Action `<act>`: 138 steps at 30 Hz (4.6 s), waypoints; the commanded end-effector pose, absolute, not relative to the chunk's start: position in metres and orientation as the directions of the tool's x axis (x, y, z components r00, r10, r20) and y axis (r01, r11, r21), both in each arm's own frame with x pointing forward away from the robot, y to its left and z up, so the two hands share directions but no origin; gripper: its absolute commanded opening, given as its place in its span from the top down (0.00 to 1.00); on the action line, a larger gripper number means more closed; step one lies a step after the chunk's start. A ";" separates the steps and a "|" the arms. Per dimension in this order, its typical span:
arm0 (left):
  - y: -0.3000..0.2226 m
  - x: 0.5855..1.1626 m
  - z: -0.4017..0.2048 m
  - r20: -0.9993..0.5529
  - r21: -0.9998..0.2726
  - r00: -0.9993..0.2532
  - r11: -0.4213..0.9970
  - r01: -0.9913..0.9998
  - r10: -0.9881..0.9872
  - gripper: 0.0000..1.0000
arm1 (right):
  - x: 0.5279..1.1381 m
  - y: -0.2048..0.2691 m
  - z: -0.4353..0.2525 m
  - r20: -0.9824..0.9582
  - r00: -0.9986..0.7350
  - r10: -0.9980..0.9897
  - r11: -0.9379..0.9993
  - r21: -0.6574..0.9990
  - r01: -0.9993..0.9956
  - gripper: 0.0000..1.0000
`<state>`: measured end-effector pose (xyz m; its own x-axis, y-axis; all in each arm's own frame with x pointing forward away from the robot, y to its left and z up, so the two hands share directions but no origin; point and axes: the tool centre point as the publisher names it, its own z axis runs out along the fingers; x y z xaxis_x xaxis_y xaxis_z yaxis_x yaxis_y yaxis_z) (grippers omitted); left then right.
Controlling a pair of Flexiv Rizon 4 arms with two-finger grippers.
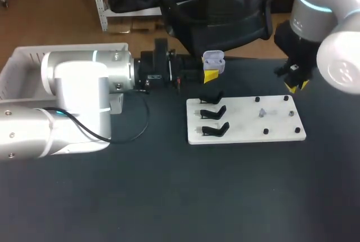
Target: Pick up each earbud case from the left stands, insert the matching earbuds, close the lid, and place the case in the box.
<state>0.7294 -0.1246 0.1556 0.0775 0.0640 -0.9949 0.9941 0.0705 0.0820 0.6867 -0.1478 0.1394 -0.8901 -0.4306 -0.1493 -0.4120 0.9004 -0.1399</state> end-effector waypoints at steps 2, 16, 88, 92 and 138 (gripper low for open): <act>-0.125 0.727 0.155 -0.995 0.086 0.082 0.078 0.993 0.060 1.00 | 0.671 -0.137 0.181 -0.160 -0.905 -0.395 0.914 -0.167 -0.370 1.00; -0.125 0.727 0.155 -0.995 0.086 0.082 0.078 0.993 0.060 1.00 | 0.668 -0.133 0.191 -0.198 -0.904 -0.378 0.922 -0.170 -0.348 1.00; -0.125 0.727 0.155 -0.995 0.086 0.082 0.078 0.993 0.060 1.00 | 0.696 0.008 0.232 -0.228 -0.792 0.566 0.798 -0.089 0.596 1.00; -0.125 0.727 0.155 -0.995 0.086 0.082 0.078 0.993 0.060 1.00 | 0.700 0.013 0.232 -0.227 -0.811 0.539 0.813 -0.110 0.571 1.00; -0.125 0.727 0.155 -0.995 0.086 0.082 0.078 0.993 0.060 1.00 | 0.714 0.040 0.207 -0.224 -0.820 0.527 0.824 -0.105 0.557 1.00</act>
